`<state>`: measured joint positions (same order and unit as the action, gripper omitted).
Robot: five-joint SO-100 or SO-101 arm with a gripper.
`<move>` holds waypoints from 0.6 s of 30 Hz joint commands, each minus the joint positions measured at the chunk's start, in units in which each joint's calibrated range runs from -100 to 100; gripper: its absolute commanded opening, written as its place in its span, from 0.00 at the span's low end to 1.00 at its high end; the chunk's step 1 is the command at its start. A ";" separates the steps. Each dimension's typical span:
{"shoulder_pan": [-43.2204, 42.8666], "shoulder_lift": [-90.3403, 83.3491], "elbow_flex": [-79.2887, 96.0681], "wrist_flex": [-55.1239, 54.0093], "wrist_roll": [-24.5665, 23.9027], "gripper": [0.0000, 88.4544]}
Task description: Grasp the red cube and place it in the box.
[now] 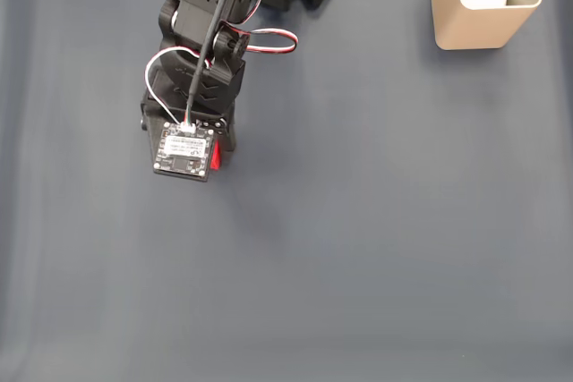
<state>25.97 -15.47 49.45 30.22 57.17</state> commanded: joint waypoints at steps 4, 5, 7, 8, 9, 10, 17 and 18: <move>-0.52 -0.24 -3.05 -0.14 -0.20 0.09; -0.52 -0.24 -3.15 -0.14 -0.24 0.08; -0.66 -0.32 -3.33 0.19 -0.34 0.05; -0.66 -0.32 -3.69 0.68 -0.24 0.04; -0.73 -0.41 -3.97 1.17 -0.24 0.02; -0.80 -0.50 -4.33 1.66 -0.24 0.01; -1.51 -2.40 -6.61 6.18 -0.44 0.00; -1.58 -2.92 -6.97 7.16 -0.44 0.00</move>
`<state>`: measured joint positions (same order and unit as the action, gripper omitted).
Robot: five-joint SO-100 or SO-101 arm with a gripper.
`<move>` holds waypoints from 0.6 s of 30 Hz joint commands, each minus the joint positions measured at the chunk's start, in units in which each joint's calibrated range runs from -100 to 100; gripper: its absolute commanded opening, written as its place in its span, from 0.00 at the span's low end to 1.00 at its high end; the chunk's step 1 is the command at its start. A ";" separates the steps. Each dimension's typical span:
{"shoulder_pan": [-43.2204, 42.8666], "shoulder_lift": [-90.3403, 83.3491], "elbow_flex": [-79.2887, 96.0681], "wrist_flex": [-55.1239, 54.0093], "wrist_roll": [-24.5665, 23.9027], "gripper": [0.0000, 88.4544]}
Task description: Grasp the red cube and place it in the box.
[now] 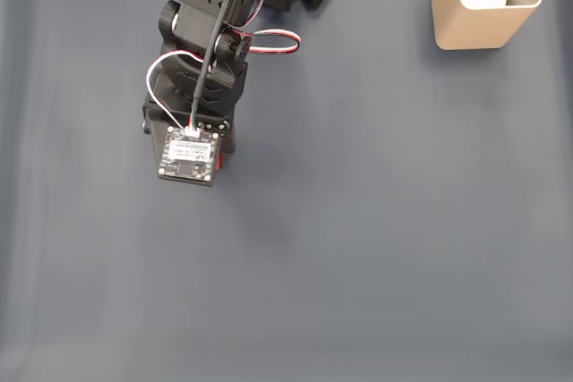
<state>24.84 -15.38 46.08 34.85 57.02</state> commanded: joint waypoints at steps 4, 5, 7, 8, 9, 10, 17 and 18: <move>-0.95 -6.04 -6.07 8.03 -0.68 0.00; -1.09 -6.82 -6.61 9.51 -0.78 0.00; -1.30 -8.55 -7.71 12.46 -0.83 0.00; -1.30 -9.67 -7.71 13.37 -0.73 0.00; -1.38 -10.97 -7.80 14.60 -0.63 0.00; -1.45 -11.84 -8.16 16.07 -0.63 0.00; -2.30 -17.72 -12.36 26.66 -0.68 0.00; -2.51 -18.41 -12.72 27.48 -0.73 0.00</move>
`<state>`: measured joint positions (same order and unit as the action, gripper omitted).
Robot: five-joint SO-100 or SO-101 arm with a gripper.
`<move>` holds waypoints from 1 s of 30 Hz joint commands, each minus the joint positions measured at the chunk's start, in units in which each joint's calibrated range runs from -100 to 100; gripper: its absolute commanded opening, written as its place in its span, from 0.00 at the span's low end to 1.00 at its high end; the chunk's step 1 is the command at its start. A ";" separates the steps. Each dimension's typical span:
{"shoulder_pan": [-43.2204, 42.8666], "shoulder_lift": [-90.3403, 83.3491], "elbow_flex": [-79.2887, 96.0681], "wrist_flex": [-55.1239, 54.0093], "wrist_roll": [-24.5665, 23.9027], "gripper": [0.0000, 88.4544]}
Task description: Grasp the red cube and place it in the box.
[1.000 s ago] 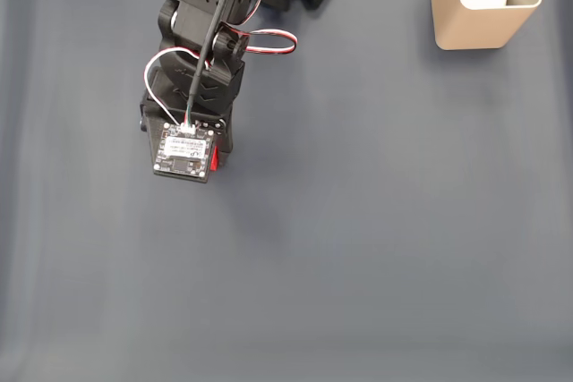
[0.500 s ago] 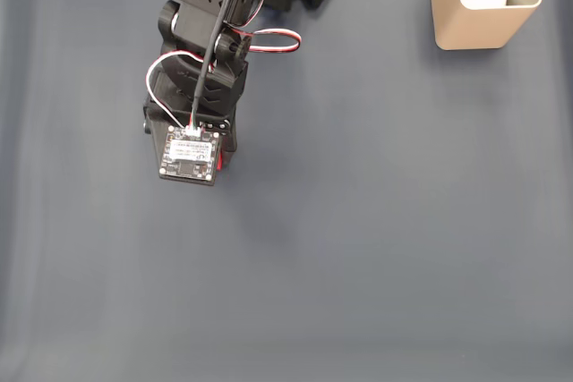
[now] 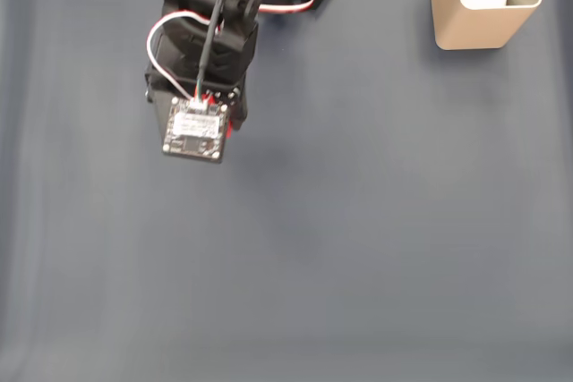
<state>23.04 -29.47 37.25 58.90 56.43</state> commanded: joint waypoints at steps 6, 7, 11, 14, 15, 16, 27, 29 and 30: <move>-2.62 -8.22 -7.26 9.18 -0.59 0.00; -3.19 -8.65 -8.17 10.17 -0.73 0.00; -5.54 -10.30 -11.45 13.61 -1.37 0.00; -8.87 -12.46 -13.91 16.32 -1.81 0.00; -9.80 -13.07 -14.28 16.73 -1.90 0.00; -10.79 -13.76 -14.46 17.06 -2.00 0.00; -23.57 -21.29 -18.47 23.54 -1.76 0.00; -25.63 -22.41 -18.56 23.62 -1.37 0.00; -26.55 -23.11 -18.56 23.62 -1.12 0.00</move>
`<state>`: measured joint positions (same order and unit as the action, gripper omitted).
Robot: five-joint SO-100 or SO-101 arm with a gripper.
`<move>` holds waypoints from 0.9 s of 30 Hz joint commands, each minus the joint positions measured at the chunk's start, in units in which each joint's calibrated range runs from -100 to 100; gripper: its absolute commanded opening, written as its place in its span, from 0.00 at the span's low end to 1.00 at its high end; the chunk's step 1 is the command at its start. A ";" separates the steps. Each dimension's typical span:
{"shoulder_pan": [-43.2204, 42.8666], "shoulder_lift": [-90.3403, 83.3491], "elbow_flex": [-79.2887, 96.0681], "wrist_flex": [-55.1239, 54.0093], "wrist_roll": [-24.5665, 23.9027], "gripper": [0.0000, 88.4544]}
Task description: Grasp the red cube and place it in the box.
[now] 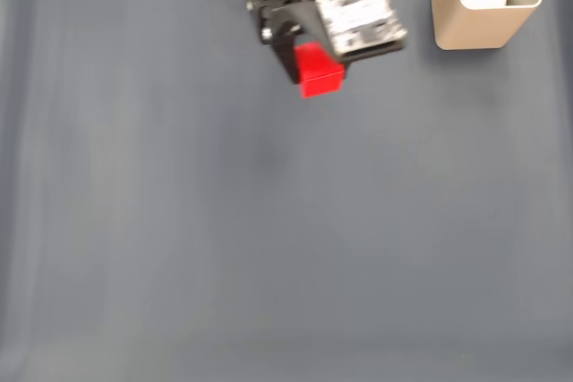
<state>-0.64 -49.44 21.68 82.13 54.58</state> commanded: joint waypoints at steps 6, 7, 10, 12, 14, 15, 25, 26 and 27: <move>-8.91 -6.51 -2.99 1.21 1.76 0.00; -9.76 -6.68 -3.08 1.46 1.81 0.00; -13.45 -7.11 -3.08 2.36 2.00 0.00; -14.87 -6.94 -3.08 2.36 2.15 0.00; -16.22 -6.77 -3.08 2.36 2.15 0.00; -17.00 -6.59 -3.08 2.36 2.15 0.00; -26.52 -5.99 -3.26 4.66 0.93 0.00; -27.51 -5.99 -3.44 4.90 0.73 0.00; -28.65 -5.90 -3.63 5.32 0.49 0.00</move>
<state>-25.97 -55.06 21.58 86.43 55.80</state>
